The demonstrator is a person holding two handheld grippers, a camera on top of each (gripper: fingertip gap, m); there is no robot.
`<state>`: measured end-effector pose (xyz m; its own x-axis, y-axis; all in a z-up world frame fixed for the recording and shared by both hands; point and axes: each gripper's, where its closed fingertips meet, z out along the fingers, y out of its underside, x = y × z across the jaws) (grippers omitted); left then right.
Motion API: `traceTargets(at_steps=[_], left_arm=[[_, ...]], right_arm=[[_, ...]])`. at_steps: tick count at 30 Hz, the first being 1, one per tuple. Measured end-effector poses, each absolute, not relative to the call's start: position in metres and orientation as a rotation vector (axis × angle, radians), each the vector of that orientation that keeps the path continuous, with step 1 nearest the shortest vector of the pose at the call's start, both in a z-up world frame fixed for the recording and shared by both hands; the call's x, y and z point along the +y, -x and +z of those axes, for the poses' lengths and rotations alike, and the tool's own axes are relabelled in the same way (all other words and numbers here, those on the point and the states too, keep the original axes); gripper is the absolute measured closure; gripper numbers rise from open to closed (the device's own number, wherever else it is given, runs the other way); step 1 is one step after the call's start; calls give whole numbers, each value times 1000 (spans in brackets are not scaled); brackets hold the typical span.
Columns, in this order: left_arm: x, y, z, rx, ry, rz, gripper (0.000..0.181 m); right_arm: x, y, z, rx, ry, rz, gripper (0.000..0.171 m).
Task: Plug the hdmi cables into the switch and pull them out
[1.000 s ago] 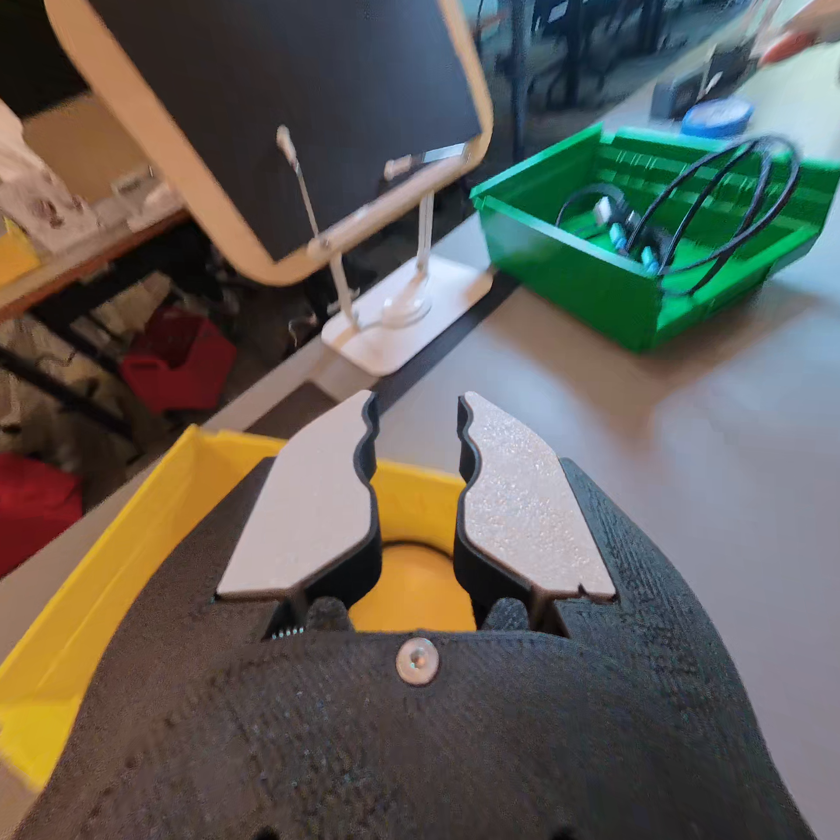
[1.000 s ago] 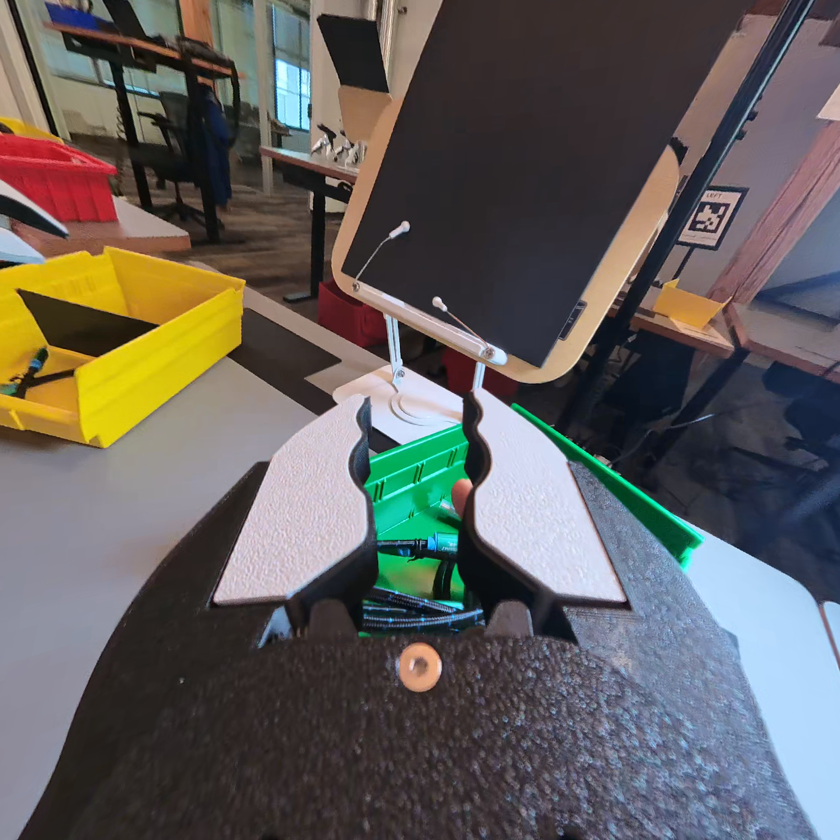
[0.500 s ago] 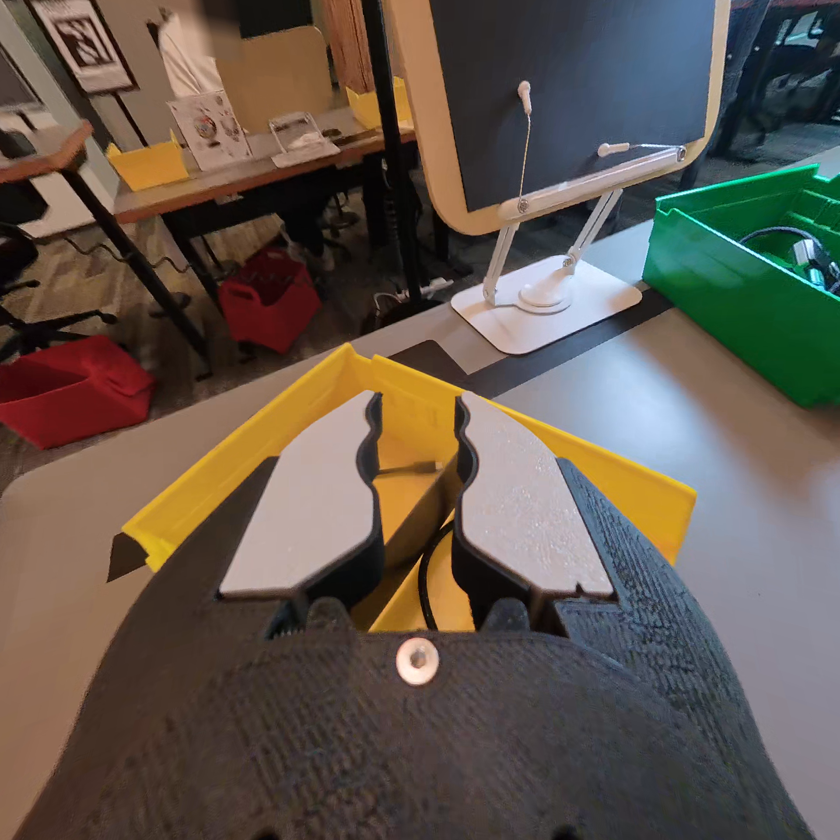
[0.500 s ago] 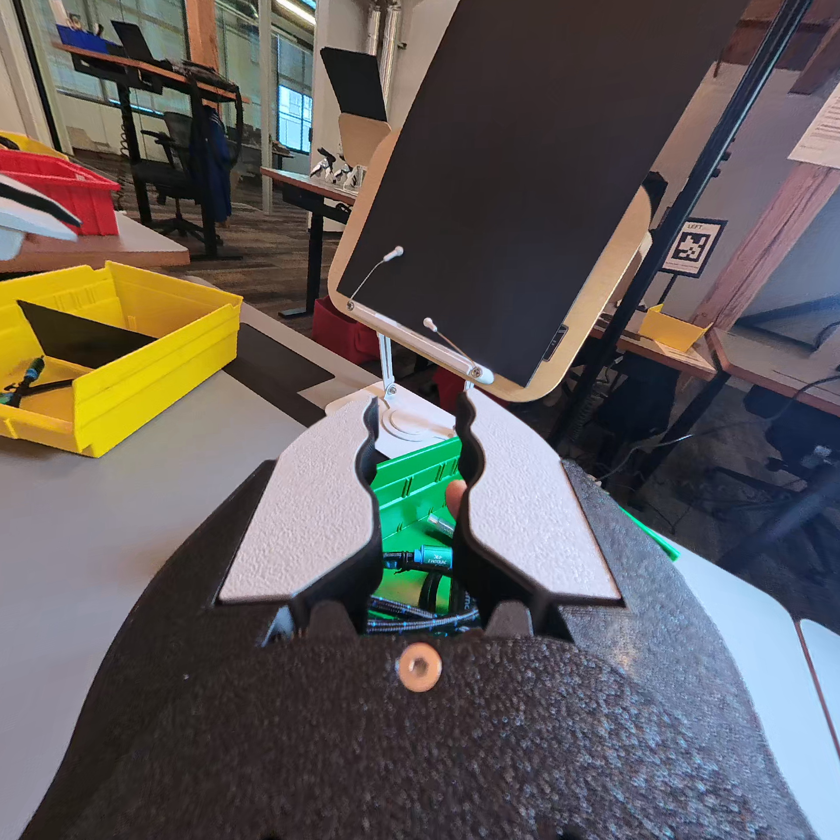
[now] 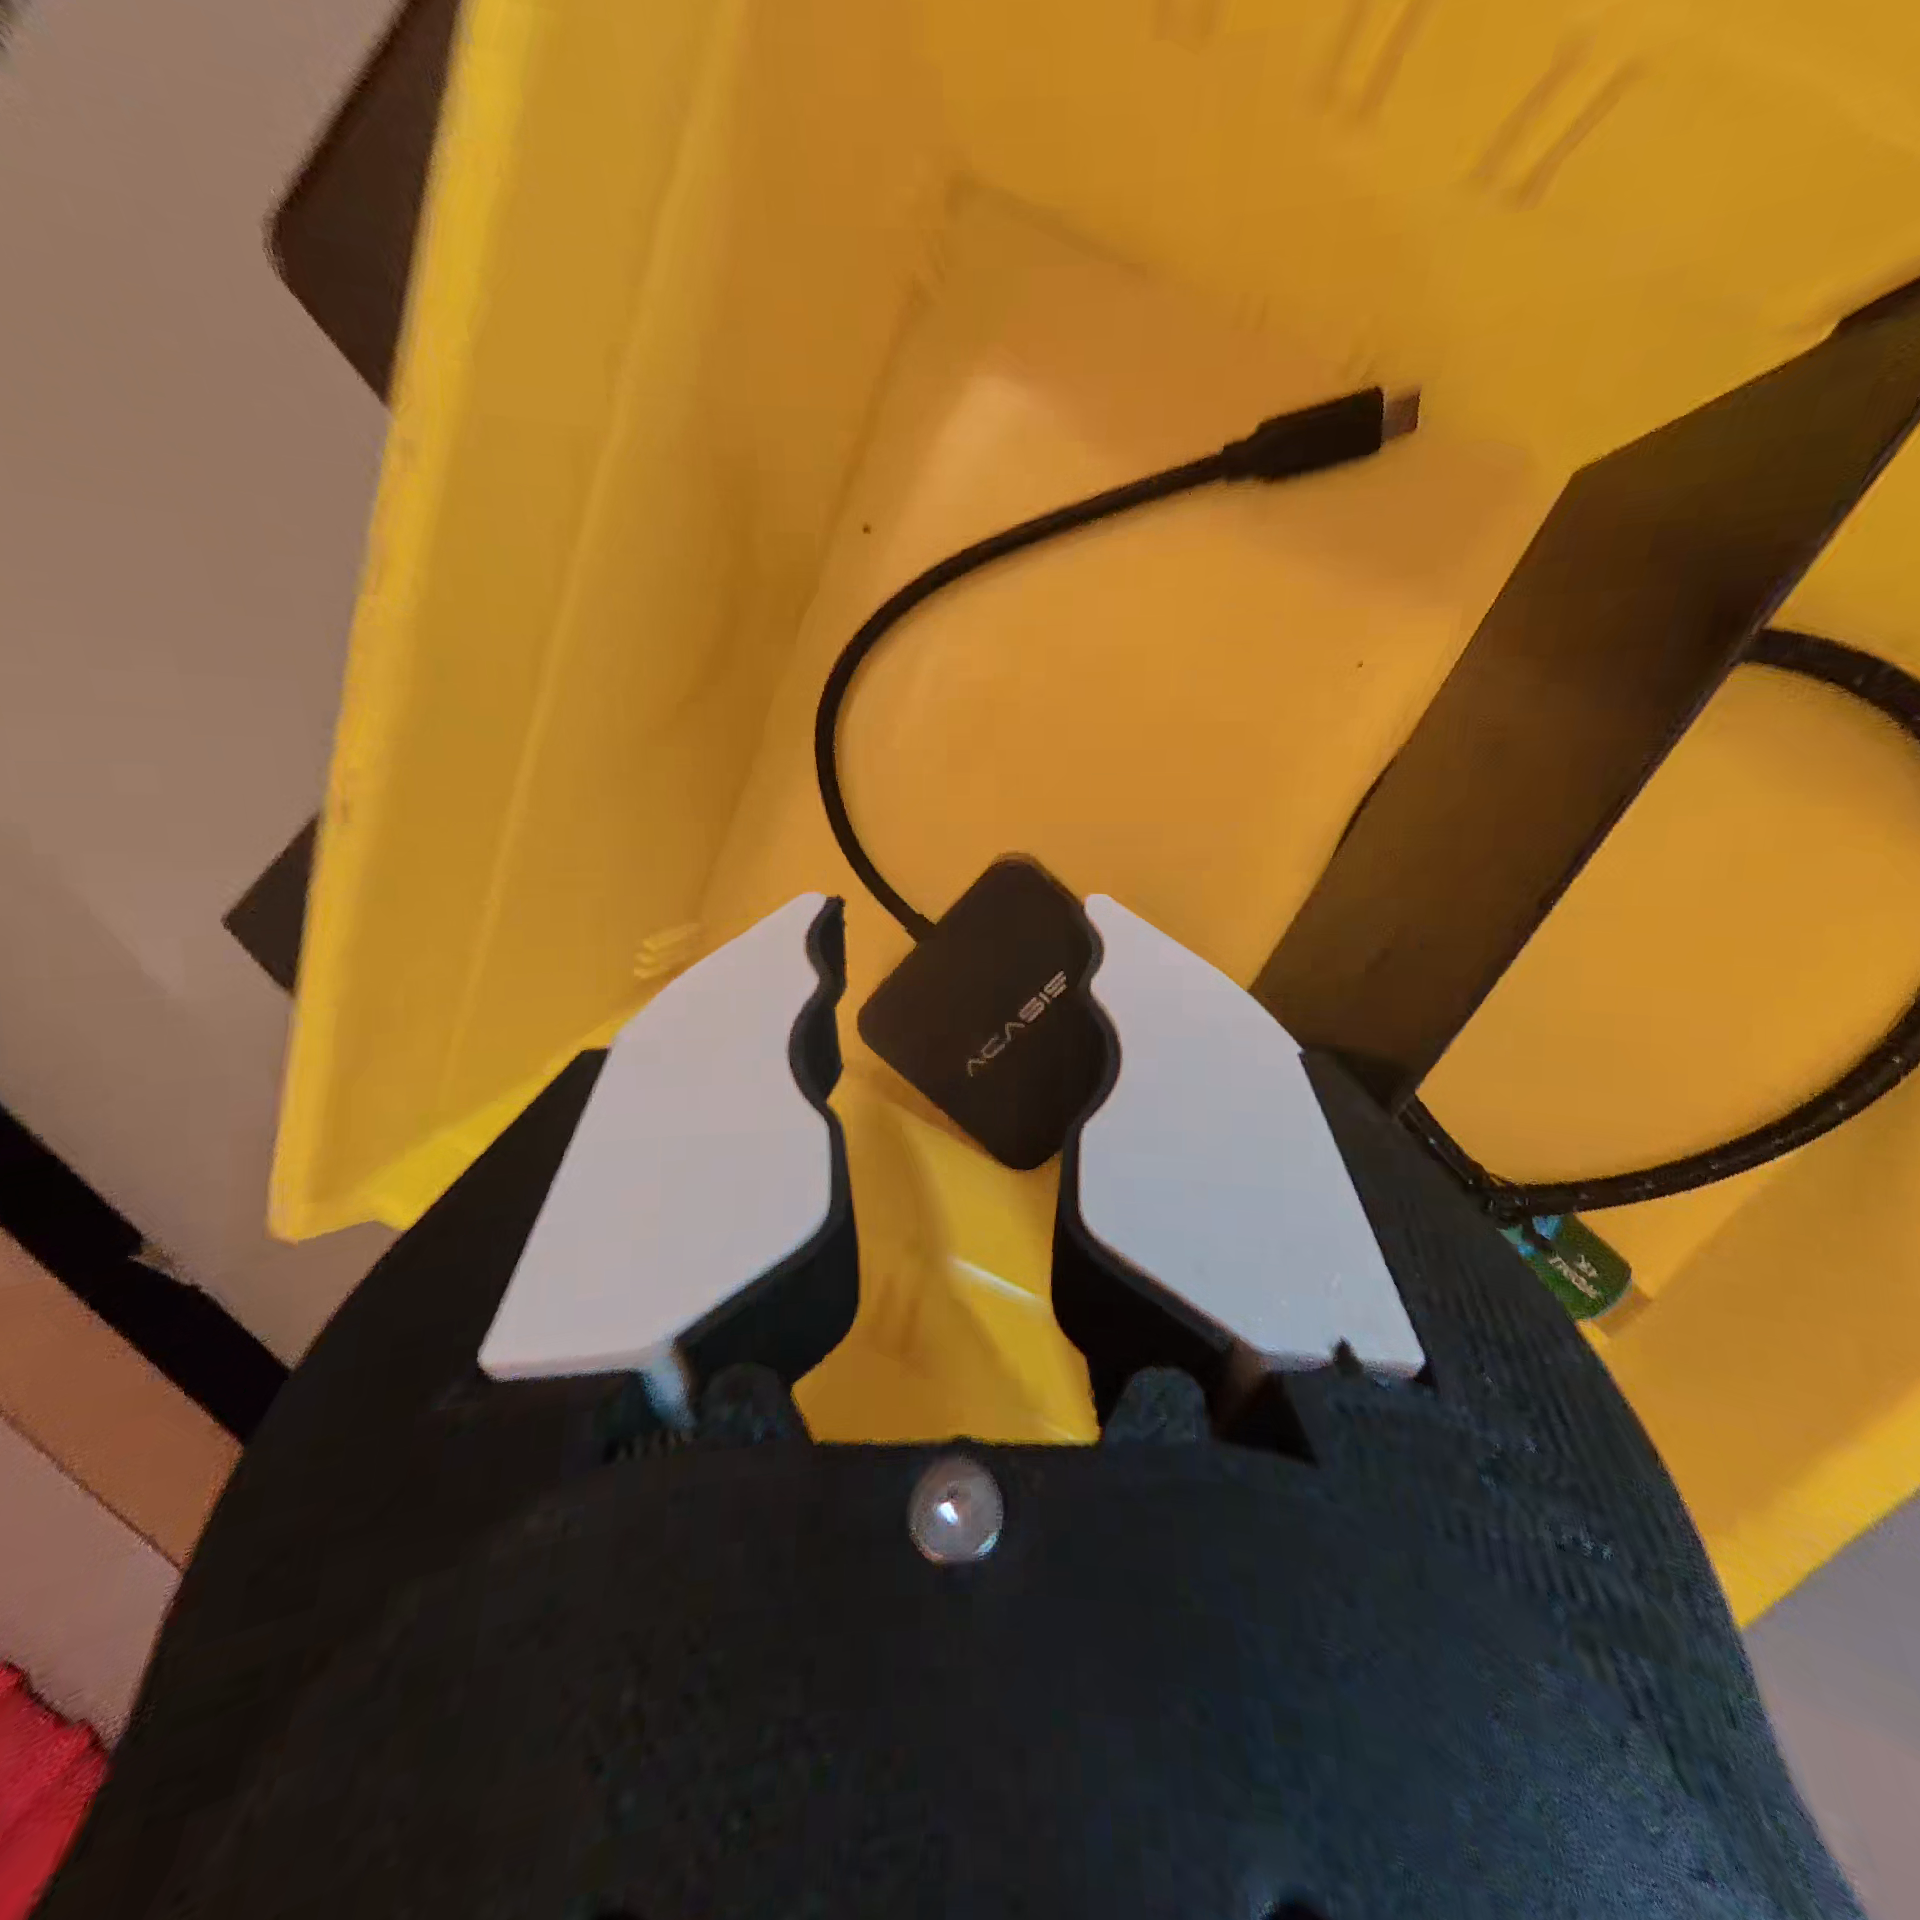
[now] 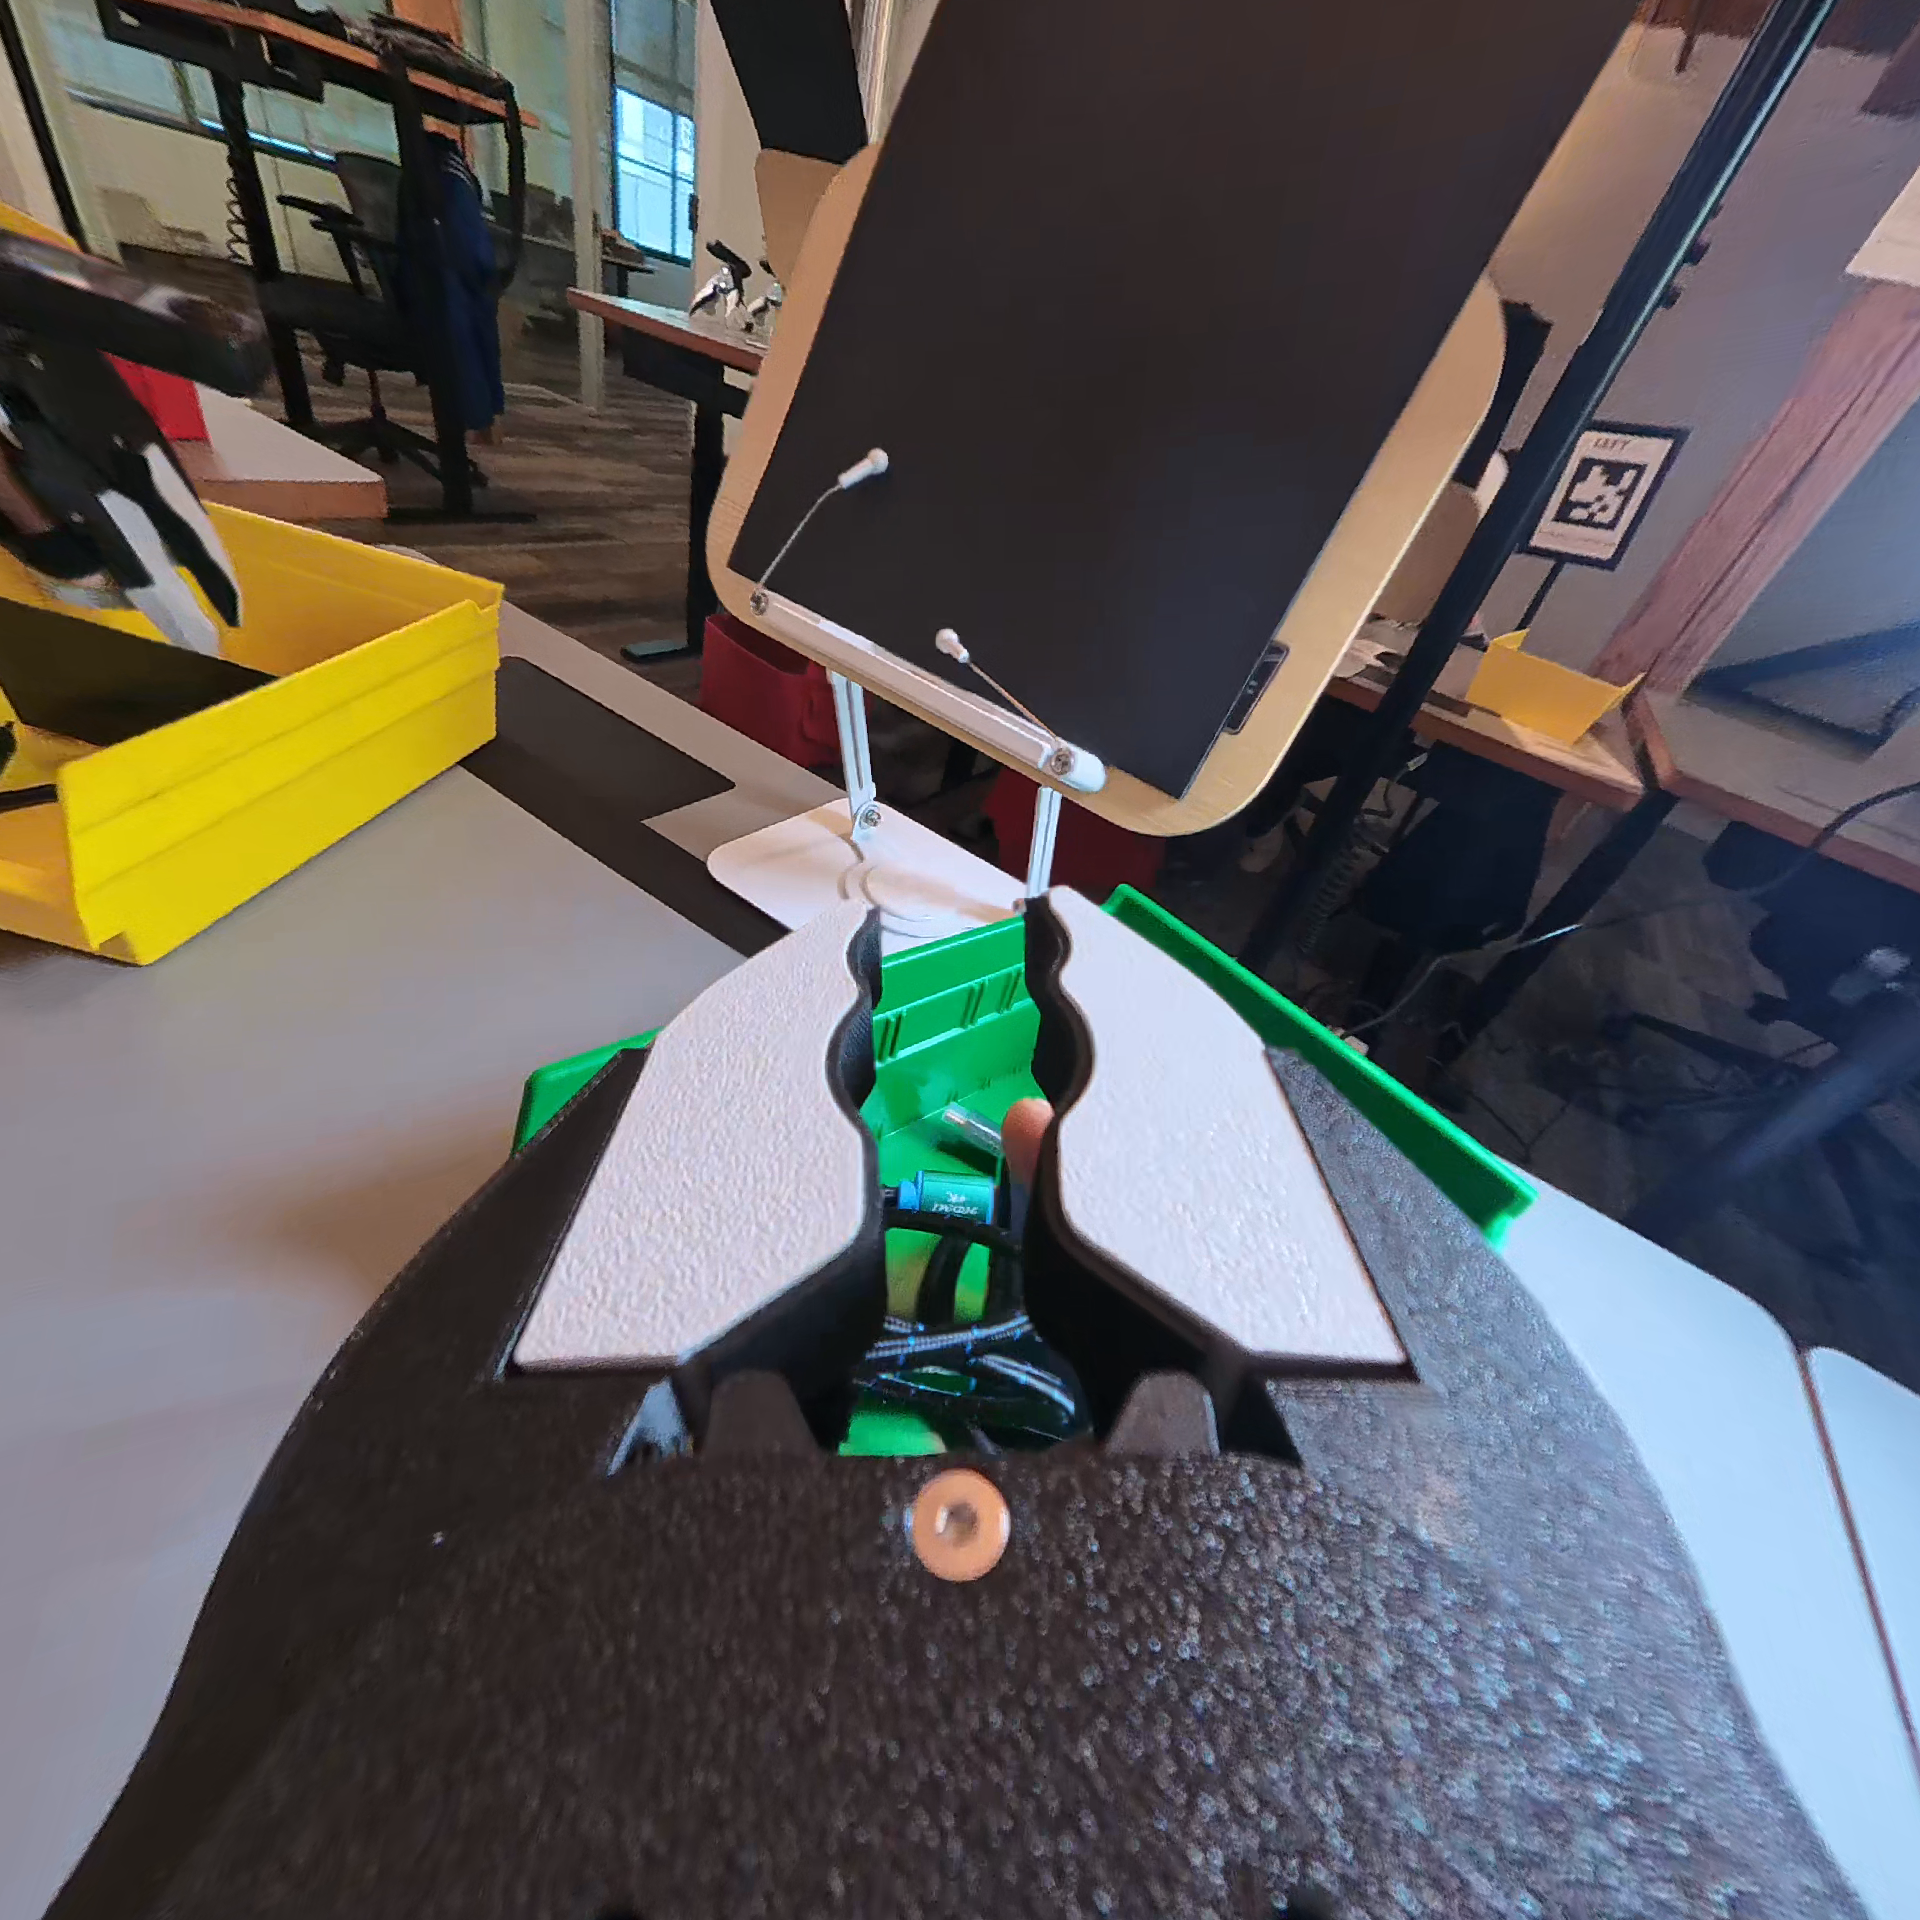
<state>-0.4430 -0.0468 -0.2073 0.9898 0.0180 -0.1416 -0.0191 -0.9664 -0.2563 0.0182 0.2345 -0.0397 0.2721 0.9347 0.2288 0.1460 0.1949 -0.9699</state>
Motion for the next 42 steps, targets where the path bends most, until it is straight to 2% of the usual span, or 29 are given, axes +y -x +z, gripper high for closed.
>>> traceTargets(at_steps=[1,6,15,22,25,31,38,42], left_arm=[[-49,441,-213,2,2909,175,138],[-53,441,-231,-10,3045,99,129],[-73,432,-254,-160,3273,-140,111],[-77,435,-262,-201,3357,-55,112],[-72,438,-258,-131,3324,8,119],[-63,447,-215,-65,3215,153,125],[-47,448,-126,-20,2947,307,130],[-36,423,-76,68,2769,306,131]], right_arm=[[234,-16,-43,-1169,1268,810,145],[226,-8,-38,-1123,1278,1022,146],[231,-12,-43,-1116,1302,1039,146],[234,-13,-47,-1119,1319,1032,146],[234,-17,-43,-1118,1311,1015,146],[235,-23,-35,-1096,1298,1021,147],[222,-22,-25,-1135,1243,971,147],[209,-19,-19,-1178,1194,939,147]])
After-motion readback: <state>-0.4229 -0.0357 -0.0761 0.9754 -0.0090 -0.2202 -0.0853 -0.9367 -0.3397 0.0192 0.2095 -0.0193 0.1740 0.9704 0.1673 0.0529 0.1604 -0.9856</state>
